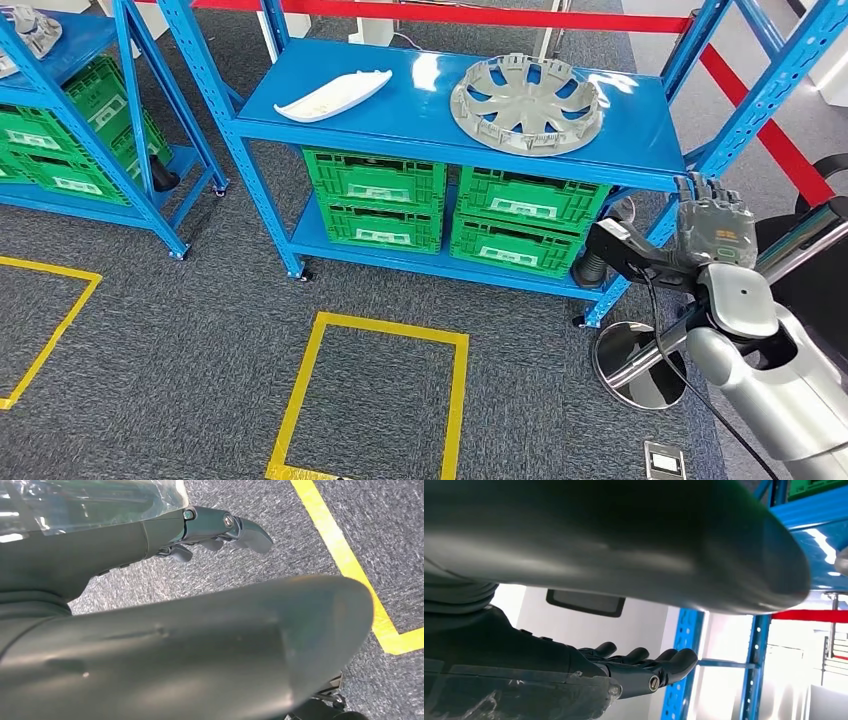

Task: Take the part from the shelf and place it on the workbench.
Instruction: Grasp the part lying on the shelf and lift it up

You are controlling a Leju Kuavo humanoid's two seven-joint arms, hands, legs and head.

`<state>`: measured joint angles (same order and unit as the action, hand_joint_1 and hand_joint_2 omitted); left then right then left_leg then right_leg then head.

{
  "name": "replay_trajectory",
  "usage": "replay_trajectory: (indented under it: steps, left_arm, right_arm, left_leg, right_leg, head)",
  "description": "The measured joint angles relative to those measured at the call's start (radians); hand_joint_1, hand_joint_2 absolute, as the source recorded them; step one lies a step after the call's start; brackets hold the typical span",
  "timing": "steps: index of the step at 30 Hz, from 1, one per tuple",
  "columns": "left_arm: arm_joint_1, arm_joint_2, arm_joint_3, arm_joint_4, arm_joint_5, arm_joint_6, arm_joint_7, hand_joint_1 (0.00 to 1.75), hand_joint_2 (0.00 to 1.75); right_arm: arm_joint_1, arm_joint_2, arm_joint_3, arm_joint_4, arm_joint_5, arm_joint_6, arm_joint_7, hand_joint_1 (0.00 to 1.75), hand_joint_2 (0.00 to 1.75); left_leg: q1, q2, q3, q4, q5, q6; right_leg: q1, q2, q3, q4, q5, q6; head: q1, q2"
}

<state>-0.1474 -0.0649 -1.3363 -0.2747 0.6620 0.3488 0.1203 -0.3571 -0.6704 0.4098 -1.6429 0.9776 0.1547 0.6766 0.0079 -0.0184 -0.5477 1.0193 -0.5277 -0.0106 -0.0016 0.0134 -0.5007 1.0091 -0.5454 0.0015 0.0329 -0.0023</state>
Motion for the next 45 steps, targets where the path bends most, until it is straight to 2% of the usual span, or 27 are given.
replay_trajectory:
  steps: [9, 18, 33, 45]
  left_arm:
    - [-0.012, 0.003, -0.005, 0.0, -0.036, -0.006, 0.006, 0.0, 0.0]
    - [-0.012, 0.005, -0.006, 0.0, -0.047, -0.022, 0.01, 0.0, 0.0]
    - [-0.012, 0.007, -0.011, 0.0, -0.053, -0.028, 0.016, 0.0, 0.0]
    - [-0.01, 0.007, -0.013, 0.0, -0.054, -0.028, 0.013, 0.0, 0.0]
  right_arm:
    - [-0.163, 0.077, 0.18, 0.027, 0.007, -0.018, -0.031, 0.0, 0.0]
    - [-0.231, 0.141, 0.317, 0.051, 0.011, -0.04, -0.055, 0.0, 0.0]
    - [-0.262, 0.173, 0.409, 0.084, -0.002, -0.045, -0.061, 0.0, 0.0]
    - [-0.263, 0.171, 0.421, 0.088, -0.016, -0.033, -0.036, 0.0, 0.0]
  left_leg:
    - [0.0, -0.001, 0.0, -0.001, 0.002, -0.002]
    - [0.0, -0.002, -0.001, -0.002, 0.003, -0.002]
    - [0.0, -0.002, -0.001, -0.002, 0.003, -0.002]
    - [0.0, -0.002, 0.0, -0.001, 0.003, -0.002]
  right_leg:
    - [0.0, -0.002, -0.001, 0.001, 0.0, 0.0]
    - [0.0, -0.003, -0.001, 0.001, 0.0, 0.0]
    - [0.0, -0.003, -0.002, 0.001, 0.0, 0.0]
    - [0.0, -0.002, -0.002, 0.001, 0.0, 0.0]
  head:
    - [0.0, 0.0]
    - [0.0, 0.0]
    - [0.0, 0.0]
    - [0.0, 0.0]
